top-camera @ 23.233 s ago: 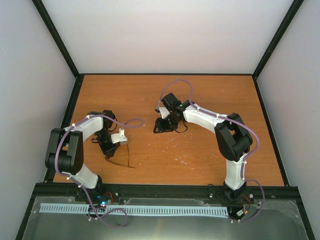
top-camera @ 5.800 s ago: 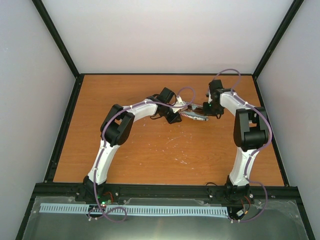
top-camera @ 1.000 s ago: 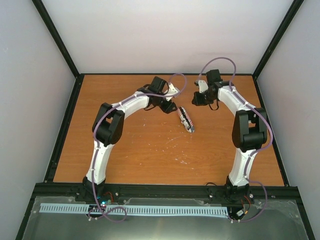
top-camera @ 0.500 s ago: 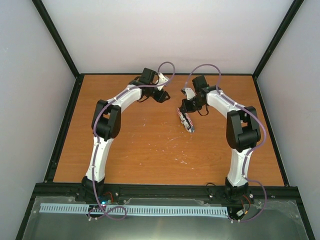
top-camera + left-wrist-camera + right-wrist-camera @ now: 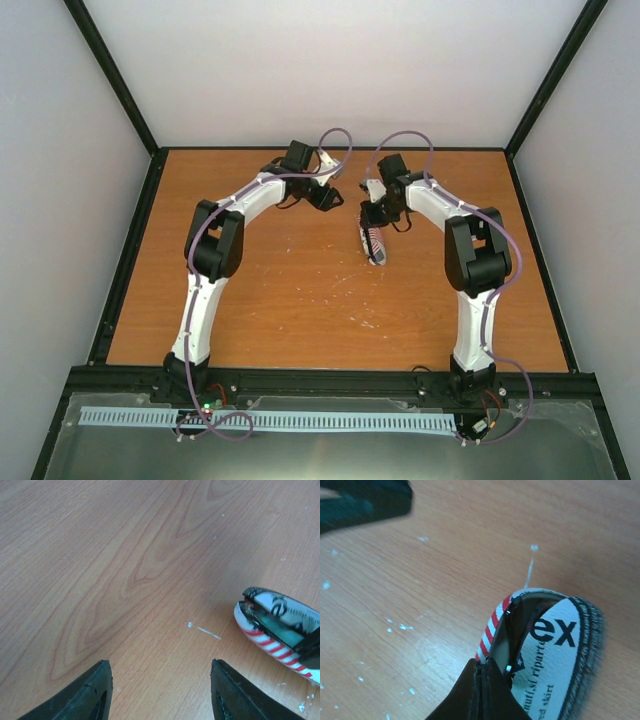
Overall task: Organize the sunglasses
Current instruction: Close the sunglasses case at the center of the board.
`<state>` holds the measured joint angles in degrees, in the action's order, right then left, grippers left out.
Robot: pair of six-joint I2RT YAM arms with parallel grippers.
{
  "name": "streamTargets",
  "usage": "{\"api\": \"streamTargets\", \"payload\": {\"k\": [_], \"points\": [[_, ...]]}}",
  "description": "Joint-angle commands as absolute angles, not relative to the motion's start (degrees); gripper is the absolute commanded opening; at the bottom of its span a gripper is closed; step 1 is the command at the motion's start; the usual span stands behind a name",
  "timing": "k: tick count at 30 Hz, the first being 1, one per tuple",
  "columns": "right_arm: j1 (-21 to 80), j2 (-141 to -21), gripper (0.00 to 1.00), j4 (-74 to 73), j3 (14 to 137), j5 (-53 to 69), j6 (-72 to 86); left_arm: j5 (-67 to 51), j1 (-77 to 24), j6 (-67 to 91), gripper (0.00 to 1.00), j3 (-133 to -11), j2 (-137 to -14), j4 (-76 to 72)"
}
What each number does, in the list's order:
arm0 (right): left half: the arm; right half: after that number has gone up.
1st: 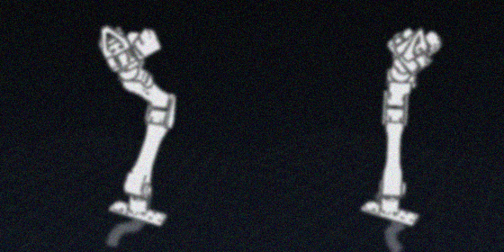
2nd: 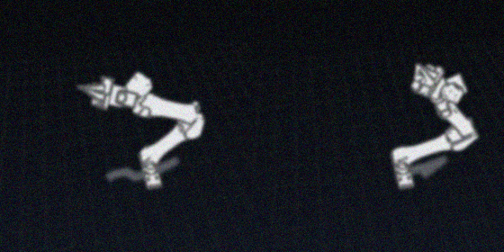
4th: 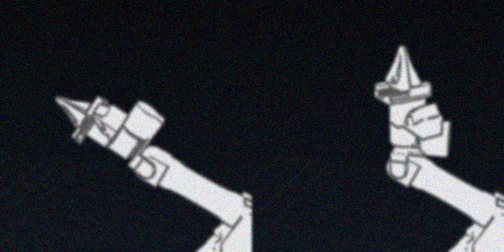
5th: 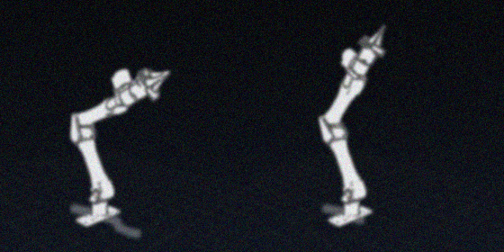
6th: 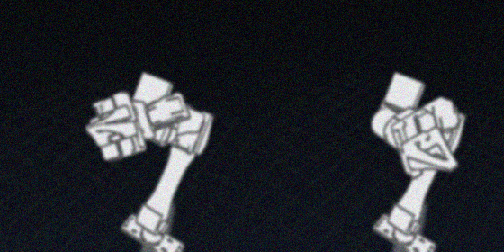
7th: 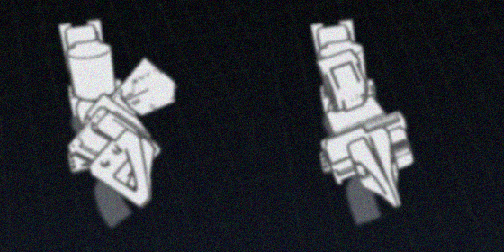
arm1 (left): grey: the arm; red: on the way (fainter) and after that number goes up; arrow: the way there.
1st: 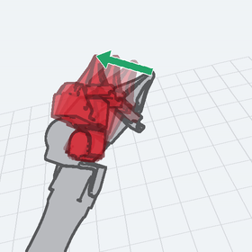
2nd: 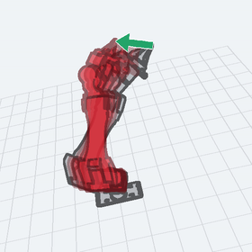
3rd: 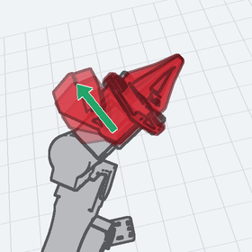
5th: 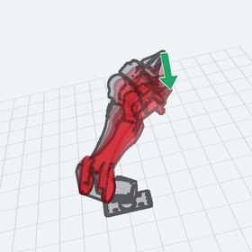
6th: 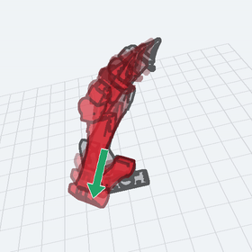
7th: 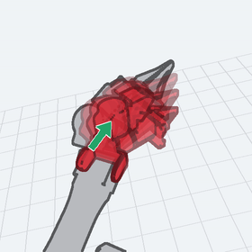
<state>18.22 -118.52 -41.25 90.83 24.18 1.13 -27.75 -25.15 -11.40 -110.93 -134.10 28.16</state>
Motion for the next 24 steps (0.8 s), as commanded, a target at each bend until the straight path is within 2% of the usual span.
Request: {"api": "streamTargets", "payload": {"k": [1, 5, 9, 17, 21, 23, 24], "points": [[19.05, -122.03, 0.03, -45.87, 87.13, 15.16, -0.41, -29.4, -25.05, -10.29, 0.54, -110.92, -133.85, 27.65], [18.83, -118.49, 0.03, -42.97, 85.47, 17.04, -0.06, -30.03, -25.04, -10.02, 0.54, -110.84, -133.77, 27.51], [18.74, -114.78, 0.14, -43.37, 88.54, 20.39, -0.49, -30.41, -24.99, -9.81, 0.55, -110.21, -133.47, 27.5], [15.77, -102.03, 0.2, -38.53, 84.56, 28.77, 4.33, -31.29, -25.26, -9.88, 0.62, -104.81, -128.96, 26.25], [11.89, -95.42, 0.23, -34.77, 75.05, 28.13, 7.76, -32.23, -25.22, -10.31, 0.76, -98.61, -124.47, 25.33], [9.75, -91.92, 0.24, -33.11, 69.5, 27.4, 9.97, -32.26, -25.22, -10.24, 0.95, -93.97, -121.2, 23.95], [8.55, -90.04, 0.24, -32.29, 66.89, 27.36, 10.78, -32.51, -25.22, -10.38, 0.99, -91.8, -119.66, 23.57]]}}
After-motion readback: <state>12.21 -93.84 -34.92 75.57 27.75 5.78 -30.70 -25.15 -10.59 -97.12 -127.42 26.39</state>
